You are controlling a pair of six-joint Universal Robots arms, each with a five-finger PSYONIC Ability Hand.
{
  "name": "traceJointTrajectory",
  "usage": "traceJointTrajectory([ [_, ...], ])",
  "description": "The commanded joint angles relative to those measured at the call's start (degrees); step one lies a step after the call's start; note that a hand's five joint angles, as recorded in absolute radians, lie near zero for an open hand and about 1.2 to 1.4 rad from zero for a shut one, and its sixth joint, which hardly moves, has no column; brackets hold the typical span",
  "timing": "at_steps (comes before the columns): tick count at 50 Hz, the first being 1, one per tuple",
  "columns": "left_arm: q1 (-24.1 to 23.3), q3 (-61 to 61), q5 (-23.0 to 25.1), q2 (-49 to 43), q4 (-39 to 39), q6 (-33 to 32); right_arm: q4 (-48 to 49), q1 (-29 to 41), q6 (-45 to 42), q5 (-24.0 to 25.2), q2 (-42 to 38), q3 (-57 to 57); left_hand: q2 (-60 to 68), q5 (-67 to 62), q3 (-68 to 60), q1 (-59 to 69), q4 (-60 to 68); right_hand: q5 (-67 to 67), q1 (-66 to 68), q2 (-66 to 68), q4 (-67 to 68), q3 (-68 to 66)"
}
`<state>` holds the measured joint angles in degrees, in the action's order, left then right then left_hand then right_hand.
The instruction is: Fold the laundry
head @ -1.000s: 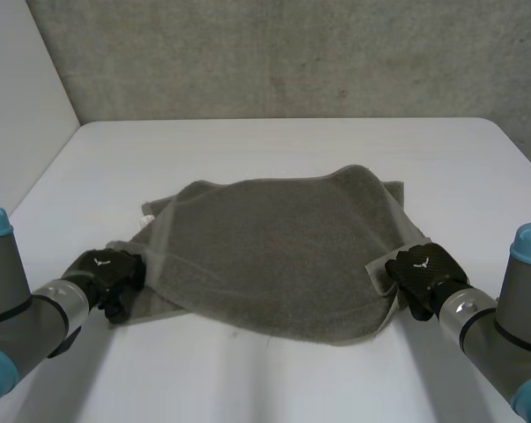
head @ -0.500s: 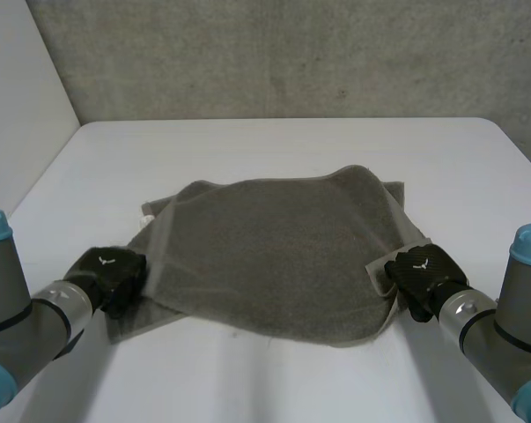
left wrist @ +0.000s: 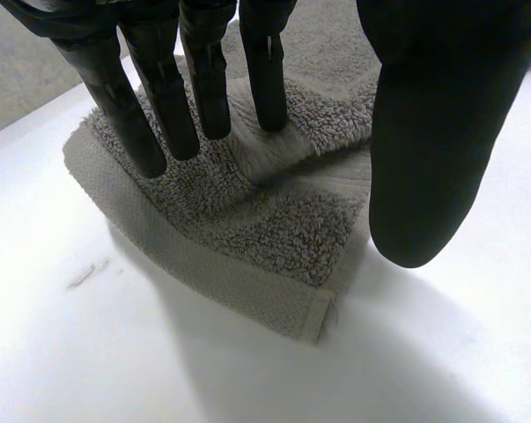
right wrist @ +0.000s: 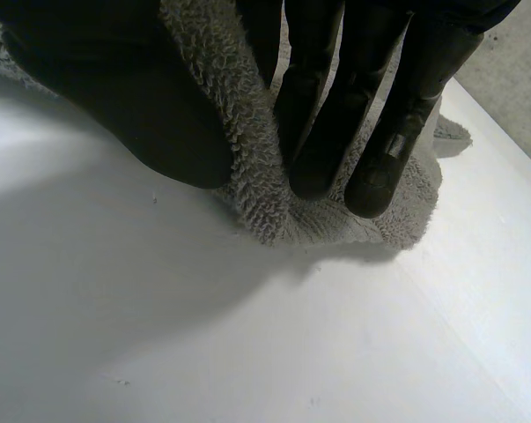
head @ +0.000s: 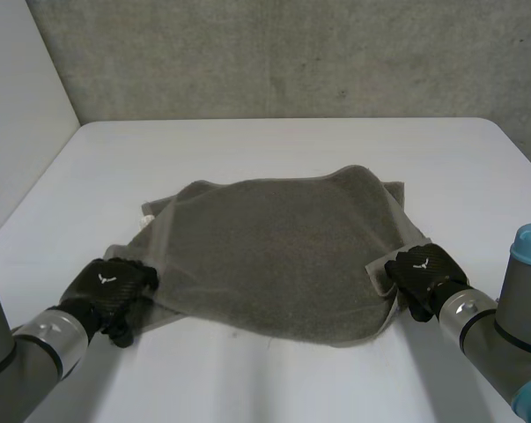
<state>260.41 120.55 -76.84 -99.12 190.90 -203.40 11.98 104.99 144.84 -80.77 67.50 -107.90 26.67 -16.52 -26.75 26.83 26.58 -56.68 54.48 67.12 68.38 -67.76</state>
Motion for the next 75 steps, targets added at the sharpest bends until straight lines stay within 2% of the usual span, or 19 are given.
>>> traceJointTrajectory([
  [1,3.6,3.6,1.9,0.3,3.8,-0.2,0.0,0.0,0.0,0.0,0.0,0.0,5.4,-5.6,-5.3,5.2,5.5,-13.3,25.5,12.9,11.6,-12.2],
  [13,4.3,5.0,2.5,0.0,7.2,-0.2,0.0,0.0,0.0,0.0,0.0,-0.1,14.2,-14.3,-14.1,14.0,14.2,-13.3,25.5,12.9,11.6,-12.2],
  [57,4.3,4.7,2.4,-4.1,12.2,-0.2,0.1,0.0,0.0,0.0,-0.6,-0.1,14.7,-14.8,-14.6,14.5,14.8,-13.3,25.5,12.9,11.6,-12.2],
  [75,4.2,2.8,2.4,-6.0,13.4,-0.2,0.1,0.1,0.0,0.1,-0.6,-0.1,29.4,-29.6,-29.4,29.3,29.5,-13.3,25.5,12.9,11.6,-12.2],
])
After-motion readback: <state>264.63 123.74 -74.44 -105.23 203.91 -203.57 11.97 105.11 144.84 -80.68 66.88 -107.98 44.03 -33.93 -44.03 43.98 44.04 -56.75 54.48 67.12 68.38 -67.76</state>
